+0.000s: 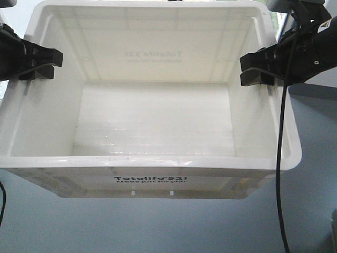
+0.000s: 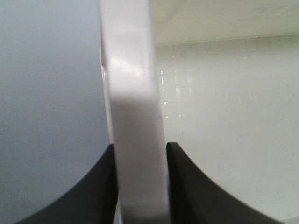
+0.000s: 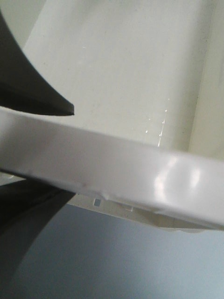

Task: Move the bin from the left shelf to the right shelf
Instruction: 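Keep holding the tote while the base drives to the other shelf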

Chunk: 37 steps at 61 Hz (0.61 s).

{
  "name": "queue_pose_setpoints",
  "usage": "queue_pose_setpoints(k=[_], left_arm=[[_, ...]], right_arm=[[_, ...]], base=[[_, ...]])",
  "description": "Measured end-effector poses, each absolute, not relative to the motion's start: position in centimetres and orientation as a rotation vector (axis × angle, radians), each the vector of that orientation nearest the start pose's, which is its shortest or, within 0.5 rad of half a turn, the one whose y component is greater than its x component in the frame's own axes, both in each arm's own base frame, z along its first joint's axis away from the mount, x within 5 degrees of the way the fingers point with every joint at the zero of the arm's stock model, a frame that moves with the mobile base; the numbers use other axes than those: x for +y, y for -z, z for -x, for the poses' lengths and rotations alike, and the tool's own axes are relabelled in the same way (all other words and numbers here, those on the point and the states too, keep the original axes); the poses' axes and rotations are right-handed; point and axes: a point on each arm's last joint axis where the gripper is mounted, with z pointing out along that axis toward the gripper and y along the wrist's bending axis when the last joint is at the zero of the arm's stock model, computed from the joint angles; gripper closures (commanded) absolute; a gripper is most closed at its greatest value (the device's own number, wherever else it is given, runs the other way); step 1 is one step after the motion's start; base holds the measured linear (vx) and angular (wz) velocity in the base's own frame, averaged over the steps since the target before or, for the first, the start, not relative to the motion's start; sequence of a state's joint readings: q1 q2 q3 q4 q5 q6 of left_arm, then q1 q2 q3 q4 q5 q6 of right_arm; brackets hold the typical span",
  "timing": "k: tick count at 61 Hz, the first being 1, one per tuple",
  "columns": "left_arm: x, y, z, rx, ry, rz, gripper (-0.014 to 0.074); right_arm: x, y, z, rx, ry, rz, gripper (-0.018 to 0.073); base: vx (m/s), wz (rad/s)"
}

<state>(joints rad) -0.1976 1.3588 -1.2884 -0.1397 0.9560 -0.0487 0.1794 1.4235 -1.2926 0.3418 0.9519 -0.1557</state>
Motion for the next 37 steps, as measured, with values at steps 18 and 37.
queue_pose_setpoints(k=[18,37], left_arm=[[-6.55,-36.06,-27.47,2.516,0.276,-0.133,0.0604],[-6.55,-36.06,-27.47,2.516,0.276,-0.133,0.0604]], right_arm=[[7.78,-34.7,-28.87,2.525,-0.444,0.275,0.0564],[7.78,-34.7,-28.87,2.525,-0.444,0.275,0.0564]], base=[[0.25,0.64],[0.17,0.54]])
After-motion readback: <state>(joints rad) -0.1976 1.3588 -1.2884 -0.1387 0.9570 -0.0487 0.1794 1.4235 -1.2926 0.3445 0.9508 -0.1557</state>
